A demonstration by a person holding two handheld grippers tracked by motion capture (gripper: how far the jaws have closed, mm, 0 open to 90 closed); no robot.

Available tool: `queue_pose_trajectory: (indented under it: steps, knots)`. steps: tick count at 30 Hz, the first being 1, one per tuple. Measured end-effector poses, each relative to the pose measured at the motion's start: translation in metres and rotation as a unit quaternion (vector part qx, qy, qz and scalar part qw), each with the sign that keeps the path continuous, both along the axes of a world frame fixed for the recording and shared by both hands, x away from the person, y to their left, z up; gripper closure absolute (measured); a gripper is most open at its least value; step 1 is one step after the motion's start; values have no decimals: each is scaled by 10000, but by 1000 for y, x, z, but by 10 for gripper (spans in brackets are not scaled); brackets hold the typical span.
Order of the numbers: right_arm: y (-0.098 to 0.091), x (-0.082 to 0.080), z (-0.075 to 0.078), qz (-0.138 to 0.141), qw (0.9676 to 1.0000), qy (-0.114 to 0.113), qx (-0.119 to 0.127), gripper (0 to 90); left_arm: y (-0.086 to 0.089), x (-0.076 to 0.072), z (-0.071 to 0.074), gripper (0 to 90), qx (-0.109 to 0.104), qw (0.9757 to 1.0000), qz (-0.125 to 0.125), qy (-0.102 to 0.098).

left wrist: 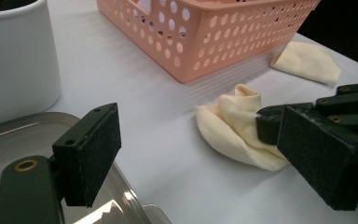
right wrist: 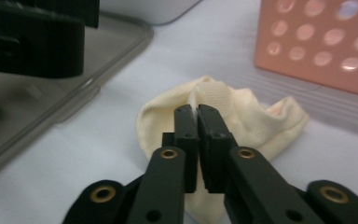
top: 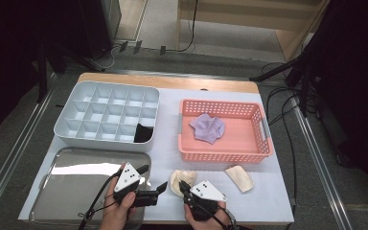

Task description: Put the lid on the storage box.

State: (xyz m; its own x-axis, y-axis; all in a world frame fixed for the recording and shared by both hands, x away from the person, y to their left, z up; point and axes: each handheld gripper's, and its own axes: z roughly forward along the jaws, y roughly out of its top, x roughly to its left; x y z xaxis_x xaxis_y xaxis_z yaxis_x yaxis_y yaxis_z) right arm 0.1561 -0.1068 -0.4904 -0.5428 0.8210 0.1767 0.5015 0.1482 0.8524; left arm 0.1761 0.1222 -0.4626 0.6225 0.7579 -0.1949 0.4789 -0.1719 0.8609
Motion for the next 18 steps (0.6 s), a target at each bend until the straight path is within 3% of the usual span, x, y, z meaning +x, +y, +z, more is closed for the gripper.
queue_pose_trajectory:
  steps: [5,13,18]
  knots:
    - [-18,-9,11,-276,9992,-228,156,890,-5,0,0,156,58,9999,112,77]
    - [-56,-15,8,-764,9967,-72,271,875,-22,-1,-3,182,280,9993,-100,237]
    - [-77,-16,2,-1235,9921,198,120,873,-21,0,-2,245,209,9993,-74,287]
